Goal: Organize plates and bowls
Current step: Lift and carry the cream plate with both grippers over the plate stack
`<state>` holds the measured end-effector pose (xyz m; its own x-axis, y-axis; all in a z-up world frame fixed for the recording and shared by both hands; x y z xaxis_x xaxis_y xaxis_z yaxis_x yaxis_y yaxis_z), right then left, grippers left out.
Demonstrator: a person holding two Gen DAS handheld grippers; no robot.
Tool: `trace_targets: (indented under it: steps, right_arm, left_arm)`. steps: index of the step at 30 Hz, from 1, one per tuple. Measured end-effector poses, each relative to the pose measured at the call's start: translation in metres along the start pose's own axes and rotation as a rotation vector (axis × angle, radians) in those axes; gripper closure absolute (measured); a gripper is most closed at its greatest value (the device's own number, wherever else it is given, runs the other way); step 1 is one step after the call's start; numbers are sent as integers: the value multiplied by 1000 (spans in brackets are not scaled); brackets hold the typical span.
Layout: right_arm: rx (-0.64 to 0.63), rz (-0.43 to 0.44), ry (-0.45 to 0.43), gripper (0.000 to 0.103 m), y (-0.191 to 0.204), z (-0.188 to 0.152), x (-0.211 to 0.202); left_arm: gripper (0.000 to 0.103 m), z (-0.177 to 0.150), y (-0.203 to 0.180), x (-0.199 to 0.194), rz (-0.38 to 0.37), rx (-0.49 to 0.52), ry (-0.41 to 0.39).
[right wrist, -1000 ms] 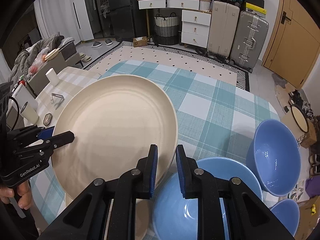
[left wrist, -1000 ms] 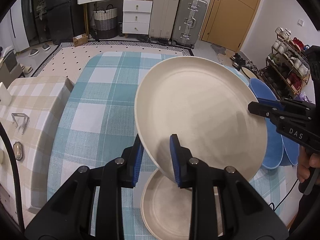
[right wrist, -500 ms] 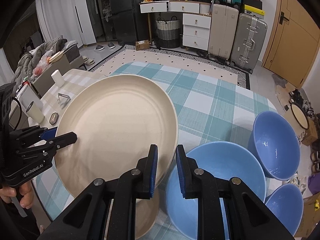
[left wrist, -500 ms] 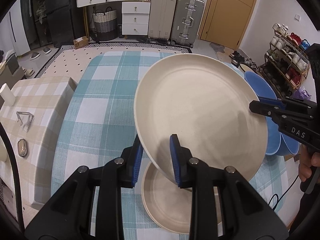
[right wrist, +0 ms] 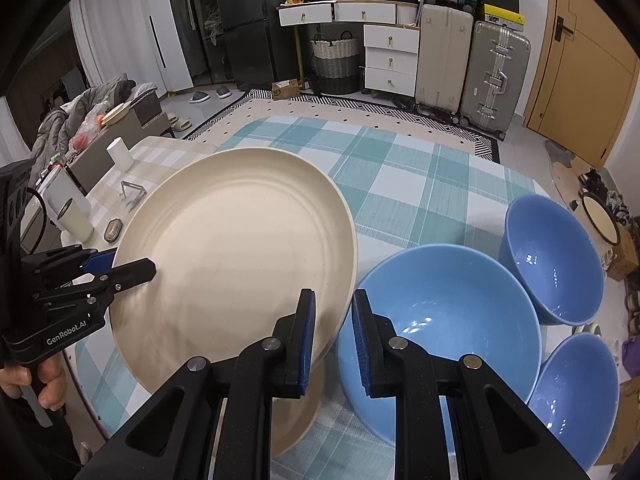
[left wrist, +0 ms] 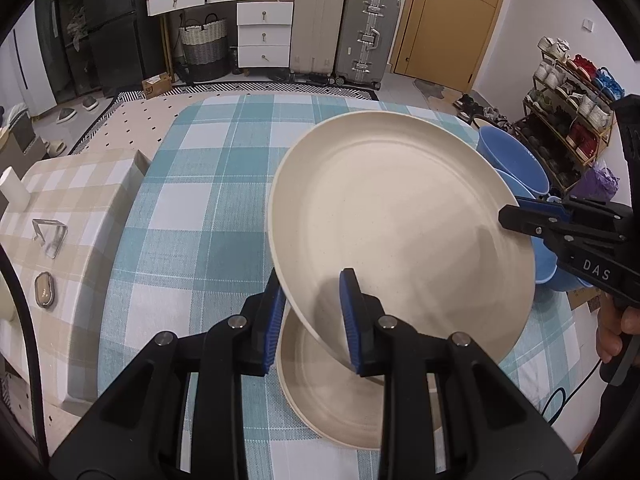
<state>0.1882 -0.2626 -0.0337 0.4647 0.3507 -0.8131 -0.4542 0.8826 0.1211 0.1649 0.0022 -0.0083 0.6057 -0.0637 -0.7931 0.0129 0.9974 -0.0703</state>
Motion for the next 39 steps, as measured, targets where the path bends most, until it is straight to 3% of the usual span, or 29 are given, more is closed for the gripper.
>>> trace_targets:
  steps: [39]
  right_arm:
    - [11,32,-20,82,17,-62,4]
  left_arm:
    - [79,-69,5,9,-15,21,20]
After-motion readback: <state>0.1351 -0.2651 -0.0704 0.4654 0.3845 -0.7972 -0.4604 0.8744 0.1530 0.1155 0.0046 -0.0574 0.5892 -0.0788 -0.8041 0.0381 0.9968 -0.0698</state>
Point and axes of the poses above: each gripper's, at about its wrist camera, not at the fingertips, and x roughly the way its jaws point, y to its left, z to its top, the point moved 9 cm from there along x, roughly the way its jaws point, and after that the axes turned 4 degrees about x, right-handed, at the moved point
